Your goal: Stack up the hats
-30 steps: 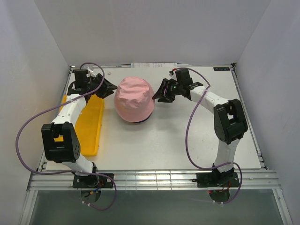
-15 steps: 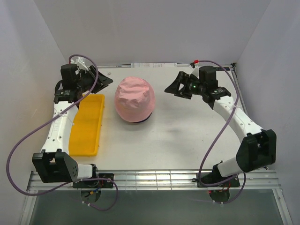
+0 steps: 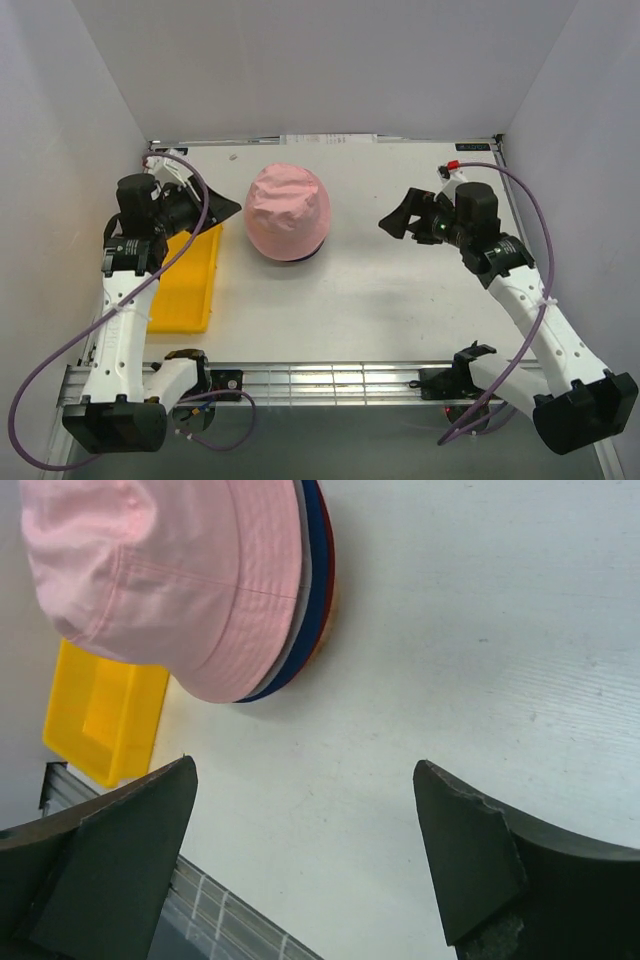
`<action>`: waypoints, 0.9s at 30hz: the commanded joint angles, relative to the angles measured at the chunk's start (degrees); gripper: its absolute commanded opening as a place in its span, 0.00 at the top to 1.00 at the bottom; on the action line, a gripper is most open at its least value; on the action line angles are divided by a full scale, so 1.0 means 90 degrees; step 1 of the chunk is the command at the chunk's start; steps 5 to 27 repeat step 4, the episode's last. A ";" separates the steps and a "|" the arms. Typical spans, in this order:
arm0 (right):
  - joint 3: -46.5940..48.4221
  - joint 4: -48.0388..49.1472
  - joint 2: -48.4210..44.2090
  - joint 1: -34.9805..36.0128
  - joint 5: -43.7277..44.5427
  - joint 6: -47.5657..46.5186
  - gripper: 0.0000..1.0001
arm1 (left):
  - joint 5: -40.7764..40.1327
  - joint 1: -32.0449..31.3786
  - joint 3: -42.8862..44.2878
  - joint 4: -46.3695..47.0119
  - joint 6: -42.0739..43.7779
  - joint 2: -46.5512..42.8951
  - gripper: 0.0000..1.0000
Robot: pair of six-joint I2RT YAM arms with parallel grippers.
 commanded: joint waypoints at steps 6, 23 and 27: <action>-0.0161 -0.0253 -0.0413 -0.0007 0.0705 -0.0304 0.09 | 0.0300 -0.0032 -0.0143 -0.0144 0.0144 -0.0260 0.47; -0.0161 -0.0253 -0.0413 -0.0007 0.0705 -0.0304 0.09 | 0.0300 -0.0032 -0.0143 -0.0144 0.0144 -0.0260 0.47; -0.0161 -0.0253 -0.0413 -0.0007 0.0705 -0.0304 0.09 | 0.0300 -0.0032 -0.0143 -0.0144 0.0144 -0.0260 0.47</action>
